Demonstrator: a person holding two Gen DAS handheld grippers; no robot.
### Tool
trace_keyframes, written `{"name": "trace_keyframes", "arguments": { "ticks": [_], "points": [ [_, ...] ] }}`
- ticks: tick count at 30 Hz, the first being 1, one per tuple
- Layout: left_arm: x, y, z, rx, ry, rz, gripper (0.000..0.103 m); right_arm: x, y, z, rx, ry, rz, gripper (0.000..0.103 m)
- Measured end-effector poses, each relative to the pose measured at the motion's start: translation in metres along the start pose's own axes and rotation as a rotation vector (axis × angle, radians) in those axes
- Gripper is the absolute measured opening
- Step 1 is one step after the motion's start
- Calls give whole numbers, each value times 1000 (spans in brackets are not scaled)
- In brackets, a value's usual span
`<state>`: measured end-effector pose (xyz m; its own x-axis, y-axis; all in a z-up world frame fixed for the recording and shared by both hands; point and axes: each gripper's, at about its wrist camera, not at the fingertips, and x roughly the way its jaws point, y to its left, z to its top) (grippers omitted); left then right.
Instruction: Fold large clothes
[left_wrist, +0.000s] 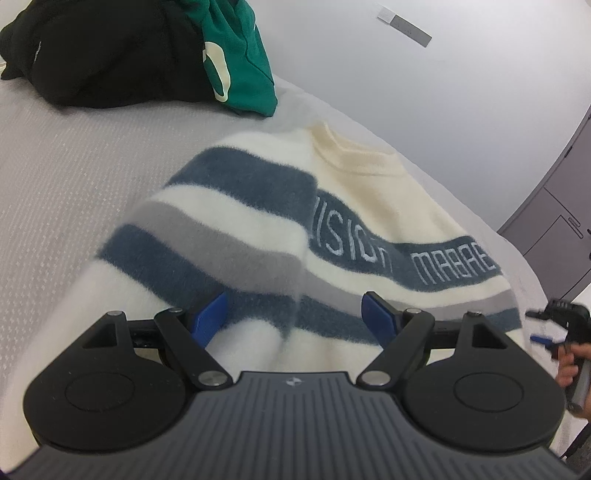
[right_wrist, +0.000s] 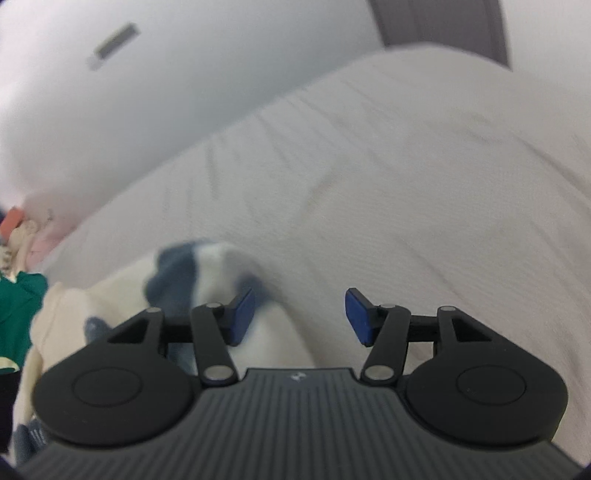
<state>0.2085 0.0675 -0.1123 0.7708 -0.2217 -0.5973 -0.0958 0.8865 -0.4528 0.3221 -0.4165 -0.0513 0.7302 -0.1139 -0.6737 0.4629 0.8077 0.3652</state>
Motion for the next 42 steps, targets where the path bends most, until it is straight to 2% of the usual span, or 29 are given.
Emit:
{"name": "trace_keyframes", "arguments": {
  "ticks": [4,10,14,18,21,22,23,24,25,29,32,34,38,40,42],
  "points": [
    [-5,1,-2,-19,0,-18,83,-10,-18,-14,59,93,15,59],
    [-6,3,0,-41,2,-26,83,-32,-29,-36,176,163,124,59],
    [-8,4,-1,-46,3,-30,83,-30,-20,-46,123,223,73,62],
    [-9,4,-2,-49,3,-36,83,-14,-11,-48,85,238,-12,61],
    [-10,5,-2,-55,5,-38,83,4,0,-50,37,244,-12,60],
    [-10,5,-2,-56,5,-39,83,8,7,-49,2,229,-13,53],
    [-9,5,-2,-57,5,-39,83,11,12,-48,-27,209,-25,40],
    [-9,5,-2,-56,6,-38,83,13,17,-48,-54,193,-32,33],
    [-9,5,-2,-55,6,-36,83,14,21,-46,-82,175,-38,18],
    [-8,6,-2,-55,6,-30,83,10,31,-24,-161,97,-91,14],
    [-9,6,-1,-57,5,-33,83,2,37,4,-237,-25,-168,13],
    [-7,6,0,-62,4,-32,83,1,39,28,-259,-73,-215,13],
    [-4,9,1,-83,7,-34,83,-7,54,74,-290,-160,-223,13],
    [-3,11,3,-91,9,-37,83,-14,80,85,-383,-238,-224,13],
    [-3,12,4,-93,10,-38,83,-24,112,80,-529,-354,-225,13]
  ]
}}
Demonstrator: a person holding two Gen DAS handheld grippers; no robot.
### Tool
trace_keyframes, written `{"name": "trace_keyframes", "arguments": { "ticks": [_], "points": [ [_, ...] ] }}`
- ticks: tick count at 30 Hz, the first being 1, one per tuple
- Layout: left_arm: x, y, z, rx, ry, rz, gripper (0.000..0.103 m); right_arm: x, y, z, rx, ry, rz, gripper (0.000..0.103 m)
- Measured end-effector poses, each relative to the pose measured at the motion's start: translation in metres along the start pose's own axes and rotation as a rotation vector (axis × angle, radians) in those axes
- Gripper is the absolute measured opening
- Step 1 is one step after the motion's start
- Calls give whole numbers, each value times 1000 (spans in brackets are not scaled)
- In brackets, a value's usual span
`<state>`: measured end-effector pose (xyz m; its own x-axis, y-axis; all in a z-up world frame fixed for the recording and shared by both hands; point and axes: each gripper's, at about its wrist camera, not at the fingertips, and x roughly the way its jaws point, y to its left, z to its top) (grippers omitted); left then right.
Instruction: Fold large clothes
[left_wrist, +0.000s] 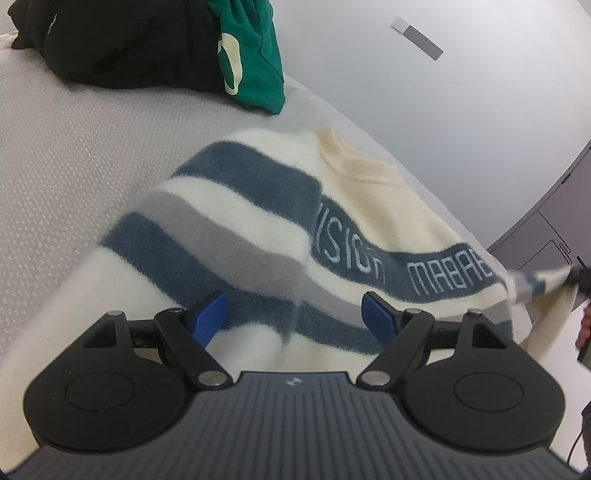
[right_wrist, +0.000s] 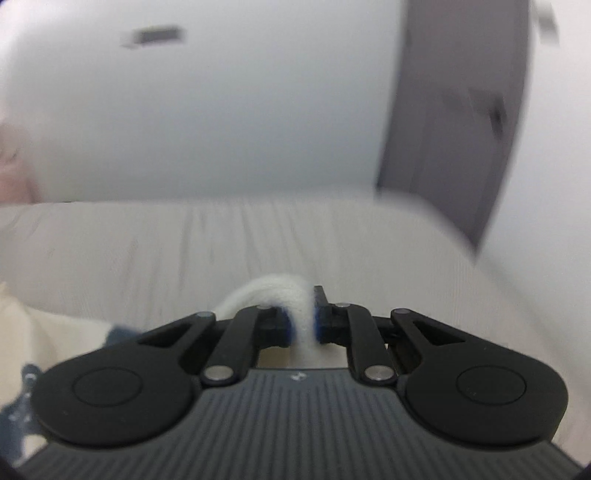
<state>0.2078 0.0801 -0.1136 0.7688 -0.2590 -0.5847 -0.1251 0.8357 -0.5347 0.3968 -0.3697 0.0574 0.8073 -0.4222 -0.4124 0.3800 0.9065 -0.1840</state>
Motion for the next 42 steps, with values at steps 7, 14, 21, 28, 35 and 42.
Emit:
{"name": "trace_keyframes", "arguments": {
  "ticks": [7,14,21,28,35,42],
  "points": [
    [-2,0,2,-5,3,-15,83,-54,98,-46,-347,-255,113,13],
    [-9,2,1,-16,3,-33,83,-65,159,-130,-459,-172,385,14],
    [-10,3,1,-20,6,-35,83,-72,182,-149,-489,-68,404,17],
    [-8,1,0,-8,11,-32,83,-79,121,-127,-242,99,543,25],
    [-7,-1,-1,1,9,-24,83,-80,91,-133,-234,103,585,89],
    [-6,-2,-2,7,9,-19,83,-78,60,-123,-42,119,606,89]
  ]
}}
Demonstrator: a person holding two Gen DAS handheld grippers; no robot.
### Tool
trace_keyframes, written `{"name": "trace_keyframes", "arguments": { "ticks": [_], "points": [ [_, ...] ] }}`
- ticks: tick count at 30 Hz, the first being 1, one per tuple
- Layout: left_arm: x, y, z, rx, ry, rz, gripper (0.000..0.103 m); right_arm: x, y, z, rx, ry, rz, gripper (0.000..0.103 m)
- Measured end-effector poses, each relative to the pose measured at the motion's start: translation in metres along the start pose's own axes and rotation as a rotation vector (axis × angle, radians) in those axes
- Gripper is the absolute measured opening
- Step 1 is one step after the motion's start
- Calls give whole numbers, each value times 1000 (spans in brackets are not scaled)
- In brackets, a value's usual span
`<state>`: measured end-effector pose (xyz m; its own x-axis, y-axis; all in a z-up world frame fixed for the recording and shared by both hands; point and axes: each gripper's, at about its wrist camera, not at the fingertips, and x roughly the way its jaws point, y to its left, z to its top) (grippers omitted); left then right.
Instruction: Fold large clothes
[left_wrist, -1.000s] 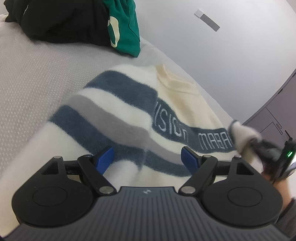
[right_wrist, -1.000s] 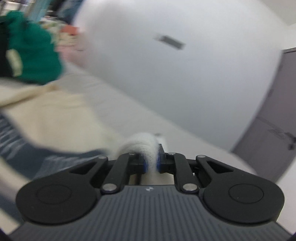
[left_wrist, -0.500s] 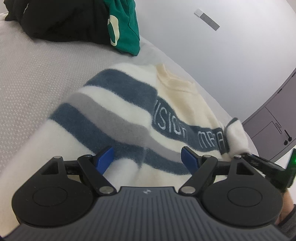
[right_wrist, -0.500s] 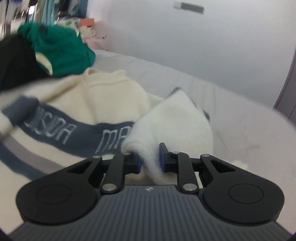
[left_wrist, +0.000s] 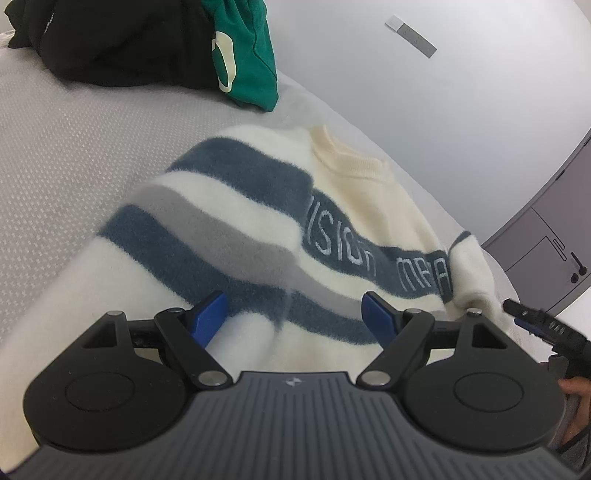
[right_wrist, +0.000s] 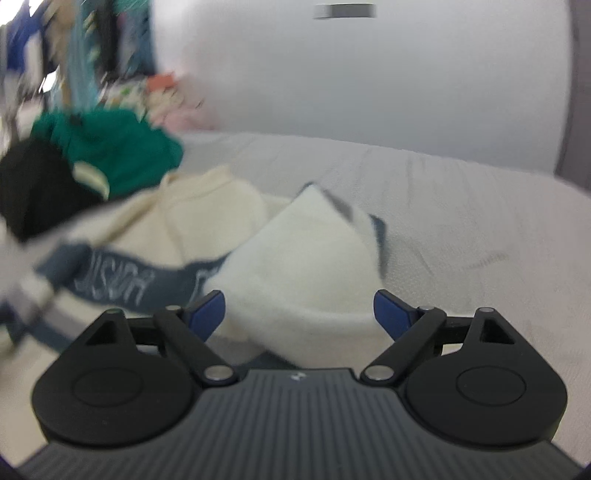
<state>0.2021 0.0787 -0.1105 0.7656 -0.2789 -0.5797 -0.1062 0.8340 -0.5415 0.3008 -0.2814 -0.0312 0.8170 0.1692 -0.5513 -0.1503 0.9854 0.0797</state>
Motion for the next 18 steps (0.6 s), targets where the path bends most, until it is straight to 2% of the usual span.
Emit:
{"name": "trace_keyframes", "arguments": {
  "ticks": [4,6,8,15,18],
  "points": [
    [0,0,0,-2,1,0,83,-6,-45,-1,298,-17,0,89],
    [1,0,0,-4,1,-1,83,-6,-64,-5,423,-33,-52,89],
    [2,1,0,-7,2,-1,83,-4,-78,-9,484,-34,-131,89],
    [3,0,0,-2,1,7,83,9,-118,-32,695,-5,-299,88],
    [4,0,0,0,0,9,83,13,-131,-42,761,12,-305,88]
  ]
}}
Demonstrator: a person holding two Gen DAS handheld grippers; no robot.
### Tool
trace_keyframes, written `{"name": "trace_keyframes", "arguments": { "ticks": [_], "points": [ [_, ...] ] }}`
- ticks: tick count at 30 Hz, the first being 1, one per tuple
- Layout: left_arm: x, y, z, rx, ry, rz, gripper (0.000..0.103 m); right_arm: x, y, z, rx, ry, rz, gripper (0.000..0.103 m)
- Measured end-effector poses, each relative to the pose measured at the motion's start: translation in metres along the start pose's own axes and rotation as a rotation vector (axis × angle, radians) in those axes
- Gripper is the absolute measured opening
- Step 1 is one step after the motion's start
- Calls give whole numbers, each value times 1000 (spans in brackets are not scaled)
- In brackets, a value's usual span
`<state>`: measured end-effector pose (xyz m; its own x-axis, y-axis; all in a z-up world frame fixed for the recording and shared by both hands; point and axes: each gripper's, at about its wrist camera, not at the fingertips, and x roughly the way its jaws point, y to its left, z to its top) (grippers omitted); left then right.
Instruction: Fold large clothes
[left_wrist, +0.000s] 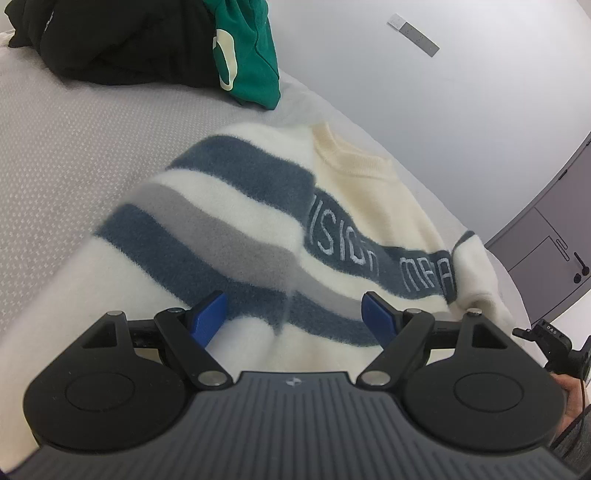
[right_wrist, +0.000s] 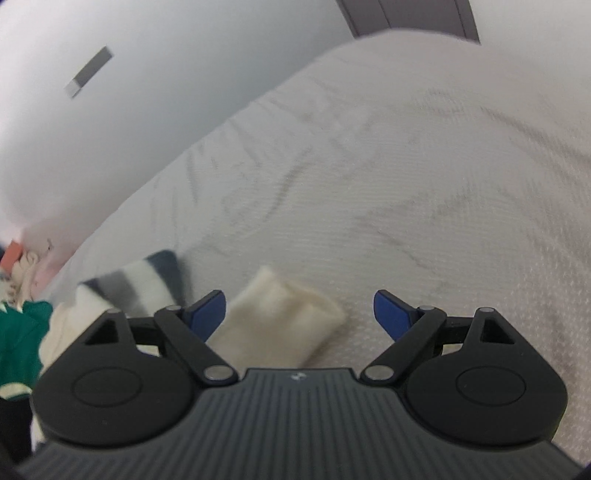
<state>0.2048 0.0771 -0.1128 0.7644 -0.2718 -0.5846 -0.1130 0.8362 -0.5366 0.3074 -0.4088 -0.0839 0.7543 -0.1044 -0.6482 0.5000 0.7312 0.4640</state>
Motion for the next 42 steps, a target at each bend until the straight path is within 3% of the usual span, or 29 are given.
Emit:
{"name": "trace_keyframes", "arguments": {
  "ticks": [3,9,11,12,14,18,22,29,34,38,42],
  "points": [
    [1,0,0,1,0,3,83,11,-11,-3,77,57,50,88],
    [0,-1,-1,6,-2,6,83,24,-11,-4,110,158,160,71],
    [1,-2,-1,13,-1,9,83,23,-5,-2,83,170,166,50],
    [1,-2,-1,16,-2,10,83,23,-1,-3,64,173,161,45],
    [1,-3,-1,18,-3,11,83,21,4,-2,22,172,143,19],
    [1,-2,-1,16,-4,11,83,12,10,5,-8,144,114,15],
    [1,-1,-1,24,-7,15,83,-4,12,33,-70,41,86,13],
    [-7,-5,0,40,-72,15,83,-43,-22,118,-99,-168,-7,13],
    [-7,-12,0,80,-71,-8,83,-67,-56,178,-24,-345,-53,13],
    [-1,-18,-4,109,-38,-15,83,-51,-84,199,5,-348,-120,13],
    [1,-23,-6,135,-28,-6,83,-22,-110,193,-19,-324,-155,13]
  ]
}}
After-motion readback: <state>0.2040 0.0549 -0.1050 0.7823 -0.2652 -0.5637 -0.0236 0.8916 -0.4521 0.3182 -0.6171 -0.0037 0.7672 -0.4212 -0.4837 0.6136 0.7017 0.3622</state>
